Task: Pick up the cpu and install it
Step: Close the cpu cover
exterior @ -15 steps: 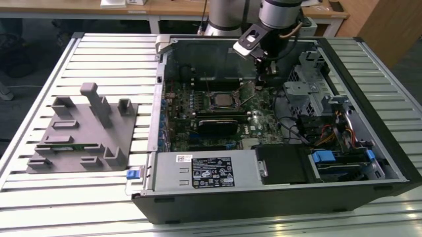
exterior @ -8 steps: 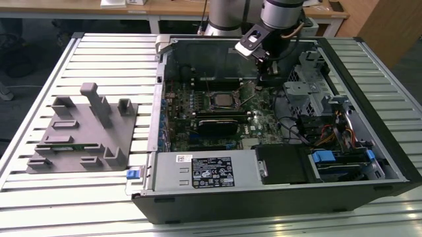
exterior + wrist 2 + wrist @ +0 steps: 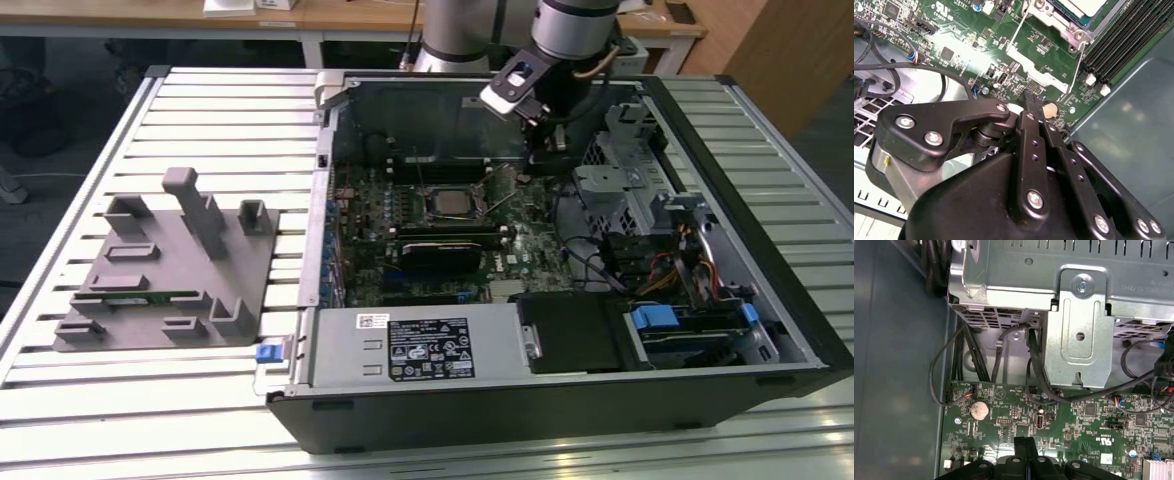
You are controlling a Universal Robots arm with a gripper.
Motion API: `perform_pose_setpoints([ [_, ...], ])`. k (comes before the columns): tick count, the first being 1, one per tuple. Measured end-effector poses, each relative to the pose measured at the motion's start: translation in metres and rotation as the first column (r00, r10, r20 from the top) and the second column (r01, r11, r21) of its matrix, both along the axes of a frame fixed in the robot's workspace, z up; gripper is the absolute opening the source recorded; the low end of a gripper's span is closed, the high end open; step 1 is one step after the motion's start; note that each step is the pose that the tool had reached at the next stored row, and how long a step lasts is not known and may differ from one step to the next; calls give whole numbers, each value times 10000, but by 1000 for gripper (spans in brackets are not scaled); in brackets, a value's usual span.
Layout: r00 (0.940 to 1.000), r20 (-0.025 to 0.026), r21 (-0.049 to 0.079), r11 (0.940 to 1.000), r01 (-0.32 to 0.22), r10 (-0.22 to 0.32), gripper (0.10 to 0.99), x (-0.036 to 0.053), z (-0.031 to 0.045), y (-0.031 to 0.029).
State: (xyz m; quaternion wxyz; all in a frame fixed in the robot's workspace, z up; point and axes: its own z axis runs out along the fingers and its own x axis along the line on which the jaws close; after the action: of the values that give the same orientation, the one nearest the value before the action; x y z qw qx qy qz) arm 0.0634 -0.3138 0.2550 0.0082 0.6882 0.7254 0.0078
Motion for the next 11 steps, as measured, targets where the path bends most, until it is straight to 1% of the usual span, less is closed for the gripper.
perform_pose_setpoints([
  [4,10000,-8,0,10000,1,-1,106,9,-16,2],
  [11,10000,-10,0,10000,1,-1,106,4,-104,2],
])
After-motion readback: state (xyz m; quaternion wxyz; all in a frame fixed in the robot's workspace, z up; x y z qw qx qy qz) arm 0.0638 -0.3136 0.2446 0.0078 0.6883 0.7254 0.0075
